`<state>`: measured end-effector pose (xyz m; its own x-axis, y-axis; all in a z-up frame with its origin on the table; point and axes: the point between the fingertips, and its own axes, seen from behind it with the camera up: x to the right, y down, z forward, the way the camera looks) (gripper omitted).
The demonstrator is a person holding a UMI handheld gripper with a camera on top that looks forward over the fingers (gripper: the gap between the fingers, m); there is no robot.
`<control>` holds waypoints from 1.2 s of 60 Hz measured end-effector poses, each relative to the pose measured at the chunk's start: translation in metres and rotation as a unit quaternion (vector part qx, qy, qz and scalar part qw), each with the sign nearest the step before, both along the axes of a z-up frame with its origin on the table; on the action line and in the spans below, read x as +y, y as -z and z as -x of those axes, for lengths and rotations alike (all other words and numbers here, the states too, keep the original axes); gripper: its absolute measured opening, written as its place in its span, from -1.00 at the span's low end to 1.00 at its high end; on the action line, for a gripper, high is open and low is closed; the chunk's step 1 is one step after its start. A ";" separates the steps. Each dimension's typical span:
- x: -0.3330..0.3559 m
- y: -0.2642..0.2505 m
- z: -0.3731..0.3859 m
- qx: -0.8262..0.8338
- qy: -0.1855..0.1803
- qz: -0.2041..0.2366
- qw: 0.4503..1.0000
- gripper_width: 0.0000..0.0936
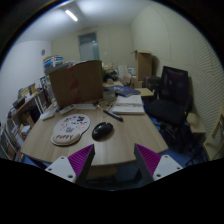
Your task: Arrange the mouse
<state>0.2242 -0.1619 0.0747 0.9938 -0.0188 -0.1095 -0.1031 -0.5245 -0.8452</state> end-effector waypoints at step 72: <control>0.175 -0.054 0.082 -0.063 0.007 -0.065 0.996 -0.26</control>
<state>0.1419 0.0134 0.1290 0.9996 -0.0258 0.0131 0.0014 -0.4091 -0.9125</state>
